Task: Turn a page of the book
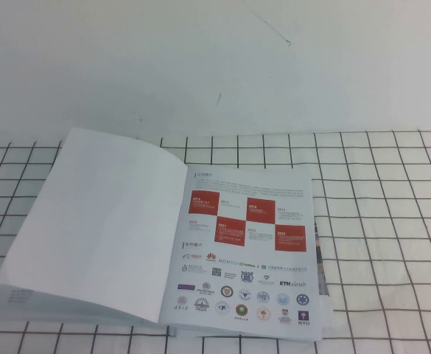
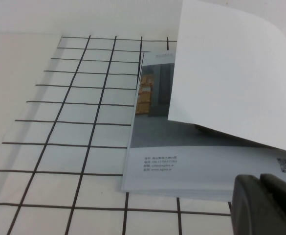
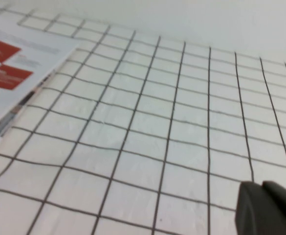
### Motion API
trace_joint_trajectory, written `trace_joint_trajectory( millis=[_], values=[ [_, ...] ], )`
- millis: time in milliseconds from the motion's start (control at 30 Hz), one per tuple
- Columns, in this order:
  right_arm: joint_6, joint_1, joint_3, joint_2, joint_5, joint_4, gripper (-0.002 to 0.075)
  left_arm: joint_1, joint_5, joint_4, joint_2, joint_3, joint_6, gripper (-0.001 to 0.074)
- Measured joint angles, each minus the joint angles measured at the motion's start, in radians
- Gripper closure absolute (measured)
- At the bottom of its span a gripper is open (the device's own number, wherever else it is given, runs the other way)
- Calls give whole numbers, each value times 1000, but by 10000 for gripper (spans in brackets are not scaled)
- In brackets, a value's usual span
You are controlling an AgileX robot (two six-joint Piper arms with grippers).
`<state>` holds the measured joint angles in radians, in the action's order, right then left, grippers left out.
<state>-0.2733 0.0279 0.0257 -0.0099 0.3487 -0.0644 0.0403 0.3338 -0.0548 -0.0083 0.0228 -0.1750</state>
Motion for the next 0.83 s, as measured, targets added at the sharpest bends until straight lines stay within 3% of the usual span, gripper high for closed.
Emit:
trace_joint_trajectory(
  millis=[167,833],
  values=[
    [9,-48,2,-3,28,16,725,0,0,0,0,0,0,738],
    [9,-48,2,-3,26,24,725,0,0,0,0,0,0,738]
  ],
)
